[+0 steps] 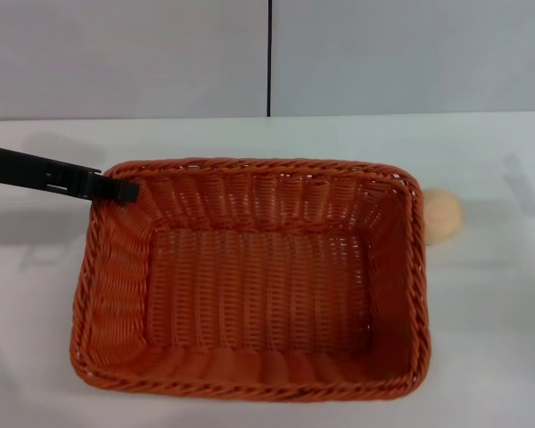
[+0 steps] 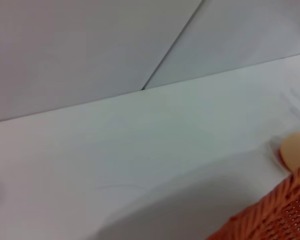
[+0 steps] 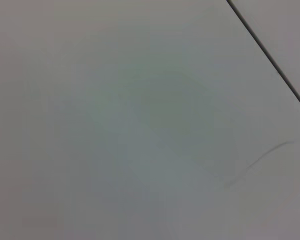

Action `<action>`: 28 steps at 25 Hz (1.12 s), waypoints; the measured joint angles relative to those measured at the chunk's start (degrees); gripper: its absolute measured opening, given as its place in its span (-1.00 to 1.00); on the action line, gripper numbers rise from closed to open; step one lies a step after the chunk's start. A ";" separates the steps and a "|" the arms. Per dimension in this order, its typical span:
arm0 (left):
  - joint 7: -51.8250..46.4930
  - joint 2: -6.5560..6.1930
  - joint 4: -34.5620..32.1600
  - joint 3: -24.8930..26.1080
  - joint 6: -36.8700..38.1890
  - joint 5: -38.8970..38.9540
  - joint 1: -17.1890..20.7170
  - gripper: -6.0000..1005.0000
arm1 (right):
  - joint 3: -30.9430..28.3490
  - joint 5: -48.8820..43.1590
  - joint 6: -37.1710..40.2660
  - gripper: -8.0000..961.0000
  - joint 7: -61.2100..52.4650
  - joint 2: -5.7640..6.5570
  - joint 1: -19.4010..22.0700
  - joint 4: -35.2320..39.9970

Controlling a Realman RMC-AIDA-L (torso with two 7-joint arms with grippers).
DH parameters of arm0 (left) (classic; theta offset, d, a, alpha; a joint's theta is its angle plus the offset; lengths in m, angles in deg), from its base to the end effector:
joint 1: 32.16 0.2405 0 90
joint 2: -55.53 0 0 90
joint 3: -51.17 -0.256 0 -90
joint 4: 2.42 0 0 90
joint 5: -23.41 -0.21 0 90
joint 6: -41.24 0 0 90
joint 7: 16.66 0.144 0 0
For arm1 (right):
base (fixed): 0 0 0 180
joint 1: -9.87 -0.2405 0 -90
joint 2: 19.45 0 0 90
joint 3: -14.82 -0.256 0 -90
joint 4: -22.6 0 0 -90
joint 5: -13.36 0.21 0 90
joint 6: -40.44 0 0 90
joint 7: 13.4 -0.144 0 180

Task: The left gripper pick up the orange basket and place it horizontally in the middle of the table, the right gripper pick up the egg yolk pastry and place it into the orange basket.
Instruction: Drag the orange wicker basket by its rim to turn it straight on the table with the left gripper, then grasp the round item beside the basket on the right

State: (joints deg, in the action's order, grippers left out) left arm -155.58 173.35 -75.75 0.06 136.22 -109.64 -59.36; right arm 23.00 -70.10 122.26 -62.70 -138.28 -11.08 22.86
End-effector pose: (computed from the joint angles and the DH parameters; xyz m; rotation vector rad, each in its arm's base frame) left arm -0.2404 0.3386 0.0681 -2.4751 -1.3654 -0.1210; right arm 0.3456 0.2850 0.0033 -1.5467 0.9459 1.1887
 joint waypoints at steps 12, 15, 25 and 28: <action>1.66 -0.16 0.11 2.25 -0.24 0.11 0.26 -0.18 | 0.00 -0.03 0.33 0.35 0.00 0.01 0.39 -0.02; 4.01 -0.18 0.13 5.35 -0.04 0.82 0.11 0.09 | 0.07 -0.06 0.67 0.35 -0.68 0.12 0.39 0.40; 24.77 0.16 2.75 10.45 -0.20 27.69 4.03 0.44 | 11.64 -0.29 7.17 0.35 -21.16 1.59 1.03 18.39; 34.11 0.12 8.80 10.49 0.31 39.73 5.27 0.44 | 15.24 -1.68 10.06 0.35 -27.39 3.64 1.07 24.69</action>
State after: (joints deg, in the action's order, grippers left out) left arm -121.47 173.47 -66.95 10.55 136.53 -69.92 -54.09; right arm 38.24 -71.78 132.31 -90.10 -134.64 -10.01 47.55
